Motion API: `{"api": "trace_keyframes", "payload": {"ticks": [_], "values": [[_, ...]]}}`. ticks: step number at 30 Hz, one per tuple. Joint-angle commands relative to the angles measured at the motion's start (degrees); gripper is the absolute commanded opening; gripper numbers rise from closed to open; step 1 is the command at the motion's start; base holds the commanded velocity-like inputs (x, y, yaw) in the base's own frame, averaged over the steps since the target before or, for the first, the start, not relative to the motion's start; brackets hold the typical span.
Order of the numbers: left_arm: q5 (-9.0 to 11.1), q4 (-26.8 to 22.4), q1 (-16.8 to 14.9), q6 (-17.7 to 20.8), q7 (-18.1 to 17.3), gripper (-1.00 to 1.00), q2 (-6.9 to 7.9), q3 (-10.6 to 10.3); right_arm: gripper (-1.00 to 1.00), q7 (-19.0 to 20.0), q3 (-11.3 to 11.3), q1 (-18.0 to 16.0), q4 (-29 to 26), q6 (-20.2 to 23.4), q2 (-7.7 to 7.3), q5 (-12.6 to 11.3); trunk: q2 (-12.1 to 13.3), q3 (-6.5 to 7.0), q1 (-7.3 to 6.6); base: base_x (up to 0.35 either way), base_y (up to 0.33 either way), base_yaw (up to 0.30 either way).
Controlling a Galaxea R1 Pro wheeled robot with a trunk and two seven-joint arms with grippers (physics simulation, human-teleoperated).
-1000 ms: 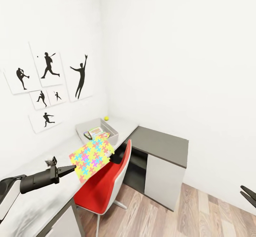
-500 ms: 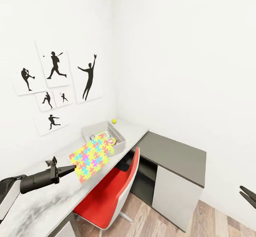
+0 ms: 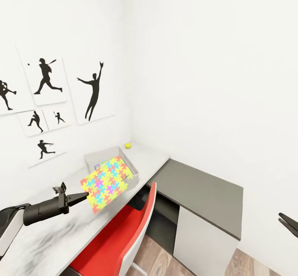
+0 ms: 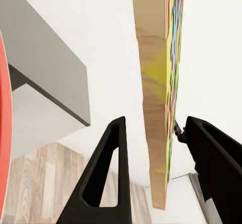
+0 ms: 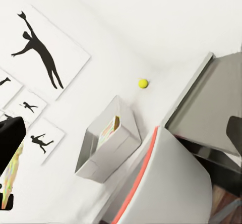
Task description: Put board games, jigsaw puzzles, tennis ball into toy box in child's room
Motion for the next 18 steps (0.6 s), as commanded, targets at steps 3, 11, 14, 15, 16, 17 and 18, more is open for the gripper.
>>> {"api": "trace_keyframes", "payload": {"ticks": [3, 11, 14, 15, 16, 17, 18], "values": [[0.1, 0.0, -0.04, 0.34, -0.12, -1.0, 0.0, 0.0, 1.0, -0.07, 0.0, 0.02, -3.55, 1.81, 0.07, -0.18, -0.05, -0.05, 0.05, 0.256, -0.242, 0.209], [0.11, 0.0, -0.04, 0.34, -0.12, -1.0, 0.0, -0.02, 1.0, -0.1, 0.08, 0.01, -5.33, 3.81, 0.09, 0.04, -0.05, -0.05, 0.05, 0.241, -0.254, 0.271], [0.11, 0.0, -0.04, 0.34, -0.12, -1.0, 0.05, -0.01, 1.0, -0.11, 0.12, 0.01, -5.39, 3.84, 0.11, 0.07, -0.05, -0.05, 0.05, 0.213, -0.194, 0.281], [0.1, 0.0, -0.04, 0.34, -0.12, -1.0, 0.07, -0.01, 1.0, -0.12, 0.13, 0.01, -5.4, 3.84, 0.11, 0.07, -0.05, -0.05, 0.05, 0.205, -0.096, 0.281], [0.1, 0.0, -0.04, 0.34, -0.12, -1.0, 0.07, 0.0, 1.0, -0.15, 0.13, 0.01, -5.4, 3.84, 0.11, 0.09, -0.05, -0.05, 0.05, 0.204, -0.062, 0.282], [0.1, 0.0, -0.04, 0.34, -0.12, -1.0, 0.11, 0.0, 1.0, -0.17, 0.13, 0.01, -5.39, 3.85, 0.12, 0.12, -0.05, -0.05, 0.05, 0.21, -0.039, 0.282], [0.1, 0.0, -0.04, 0.34, -0.12, -1.0, 0.13, 0.0, 1.0, -0.19, 0.14, 0.01, -5.39, 3.85, 0.12, 0.14, -0.05, -0.06, 0.05, 0.231, -0.002, 0.282]]}}
